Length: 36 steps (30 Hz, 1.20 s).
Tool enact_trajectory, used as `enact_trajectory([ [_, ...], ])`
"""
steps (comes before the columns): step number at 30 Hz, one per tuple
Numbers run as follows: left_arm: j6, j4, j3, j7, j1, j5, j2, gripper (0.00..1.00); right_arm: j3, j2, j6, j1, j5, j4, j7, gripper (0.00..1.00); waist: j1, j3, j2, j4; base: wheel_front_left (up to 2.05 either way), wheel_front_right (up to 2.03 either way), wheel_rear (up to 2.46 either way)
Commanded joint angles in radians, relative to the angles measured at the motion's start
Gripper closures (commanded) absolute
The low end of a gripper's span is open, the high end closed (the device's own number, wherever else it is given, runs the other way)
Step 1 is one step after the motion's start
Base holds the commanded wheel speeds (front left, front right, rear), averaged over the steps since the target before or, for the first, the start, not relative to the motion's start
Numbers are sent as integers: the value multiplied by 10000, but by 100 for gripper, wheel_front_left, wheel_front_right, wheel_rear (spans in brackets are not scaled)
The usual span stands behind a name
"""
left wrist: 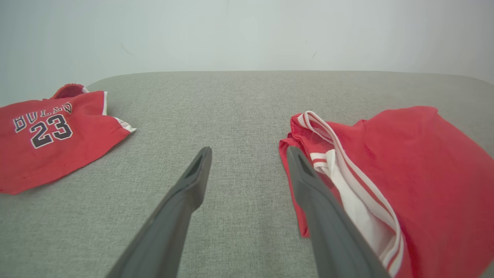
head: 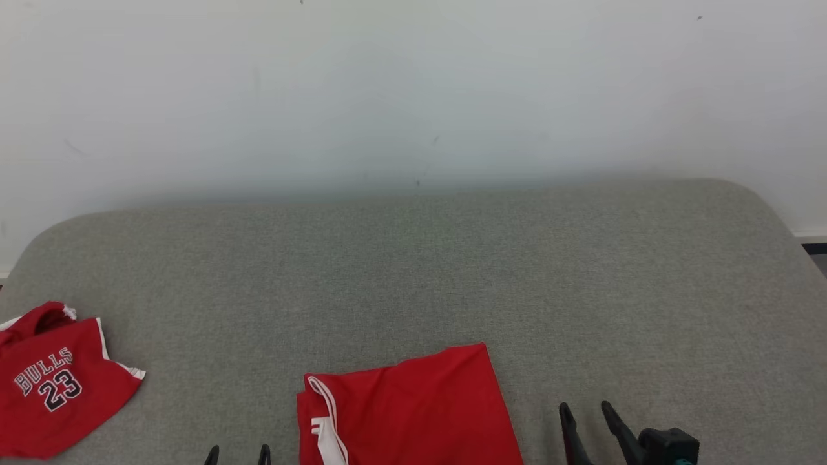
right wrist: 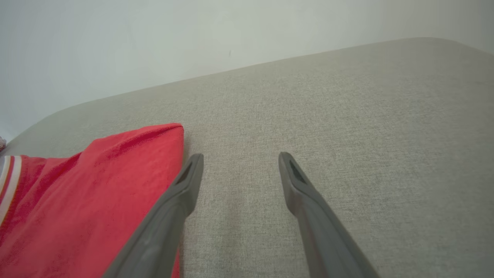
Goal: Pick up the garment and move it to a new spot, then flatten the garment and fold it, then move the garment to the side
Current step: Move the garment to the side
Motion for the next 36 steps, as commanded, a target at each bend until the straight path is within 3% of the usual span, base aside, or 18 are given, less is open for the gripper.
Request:
enact_trajectory([
  [1,-21,5,-92,-31,-102,80,-6,0,263,25,-26,-234,120,233,-11,0,0,210,-1,276,0,0,0],
  [9,-134,120,-524,-31,-142,128,-7,0,1145,16,-26,-1441,951,1465,432,0,0,495,-1,1027,0,0,0],
  [20,-84,79,-518,-31,-330,26,-9,0,1818,16,-26,-2510,1849,3152,1377,0,0,795,-1,1436,0,0,0],
  [21,-79,72,-515,-31,-351,20,-9,0,1913,16,-26,-2578,1973,3265,1470,6,0,821,-1,1436,0,0,0],
  [22,-67,68,-504,-31,-365,24,-10,0,2023,16,-26,-2612,2041,3369,1542,54,0,841,-1,1429,0,0,0],
  [23,-53,64,-502,-31,-369,27,-9,0,2134,24,-26,-2653,2120,3427,1574,92,0,855,-1,1411,0,0,0],
  [24,-46,65,-505,-31,-369,16,-9,0,2142,25,-26,-2672,2263,3451,1444,100,0,862,-1,1389,0,0,0],
  [30,-65,110,-494,-31,-444,-2,-9,0,1704,-117,-35,-3029,1970,4141,840,100,0,769,-1,1025,0,0,0],
  [36,-61,-19,-430,-31,-240,-108,-9,0,1323,-189,-34,-3301,1653,4583,380,100,0,560,-1,-104,0,0,0],
])
